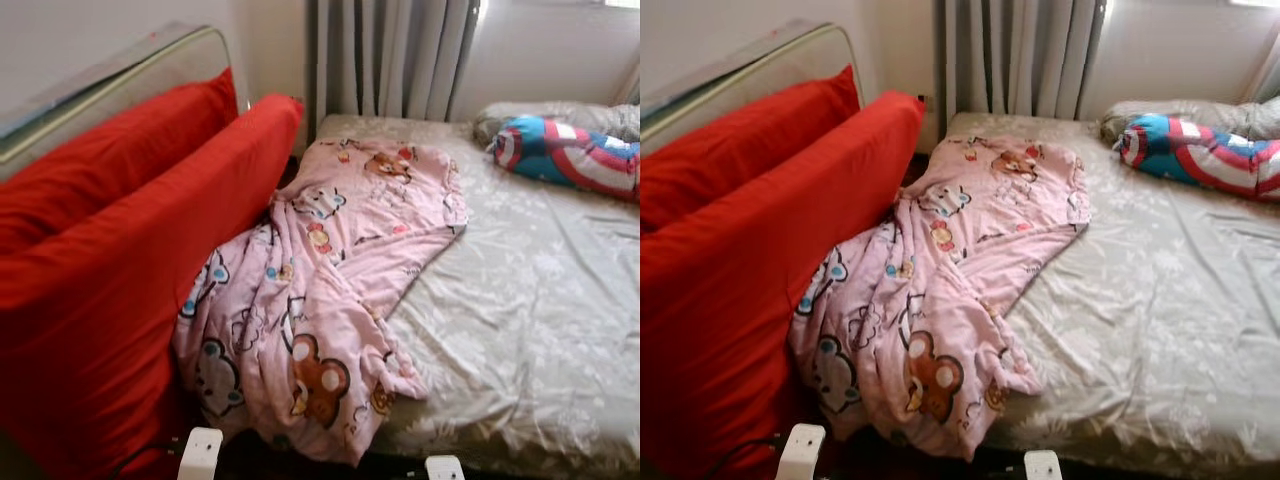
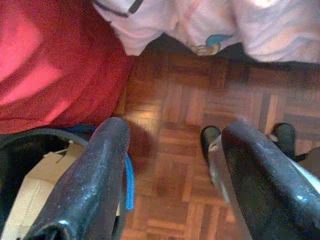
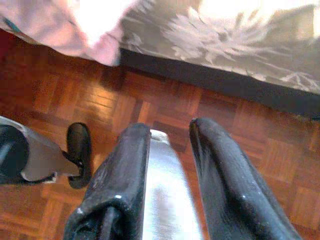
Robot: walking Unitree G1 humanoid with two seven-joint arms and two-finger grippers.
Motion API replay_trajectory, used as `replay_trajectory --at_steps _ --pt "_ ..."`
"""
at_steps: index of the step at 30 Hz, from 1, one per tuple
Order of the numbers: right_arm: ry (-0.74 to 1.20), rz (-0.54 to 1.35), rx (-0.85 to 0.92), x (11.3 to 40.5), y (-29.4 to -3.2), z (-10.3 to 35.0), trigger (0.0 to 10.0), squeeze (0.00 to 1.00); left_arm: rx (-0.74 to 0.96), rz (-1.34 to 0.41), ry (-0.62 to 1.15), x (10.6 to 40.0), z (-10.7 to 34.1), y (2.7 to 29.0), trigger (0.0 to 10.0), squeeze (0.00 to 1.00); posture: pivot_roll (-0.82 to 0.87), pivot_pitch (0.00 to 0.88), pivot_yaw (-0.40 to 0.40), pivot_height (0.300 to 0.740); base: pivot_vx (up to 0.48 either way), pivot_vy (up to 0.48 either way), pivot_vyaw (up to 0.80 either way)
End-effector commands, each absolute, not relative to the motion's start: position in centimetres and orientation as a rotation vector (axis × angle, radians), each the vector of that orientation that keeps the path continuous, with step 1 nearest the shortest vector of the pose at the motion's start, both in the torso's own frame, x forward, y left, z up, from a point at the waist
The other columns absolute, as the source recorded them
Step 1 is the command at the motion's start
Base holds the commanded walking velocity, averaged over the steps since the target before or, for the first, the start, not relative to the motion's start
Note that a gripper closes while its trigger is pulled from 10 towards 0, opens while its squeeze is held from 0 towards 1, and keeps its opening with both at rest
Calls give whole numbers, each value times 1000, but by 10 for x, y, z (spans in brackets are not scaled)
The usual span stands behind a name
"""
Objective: Clean up the room
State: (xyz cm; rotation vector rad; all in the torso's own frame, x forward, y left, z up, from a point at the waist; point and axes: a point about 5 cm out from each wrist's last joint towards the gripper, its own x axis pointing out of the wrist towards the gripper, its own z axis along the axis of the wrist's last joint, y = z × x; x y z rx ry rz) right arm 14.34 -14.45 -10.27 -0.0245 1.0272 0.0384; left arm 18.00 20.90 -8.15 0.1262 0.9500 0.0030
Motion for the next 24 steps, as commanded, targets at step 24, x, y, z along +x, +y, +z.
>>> replay_trajectory --at_steps 24 --pt "1020 13 -18 145 -149 -102 10000 0 123 -19 943 185 -80 204 10000 0 -76 0 -7 717 0 0 0"
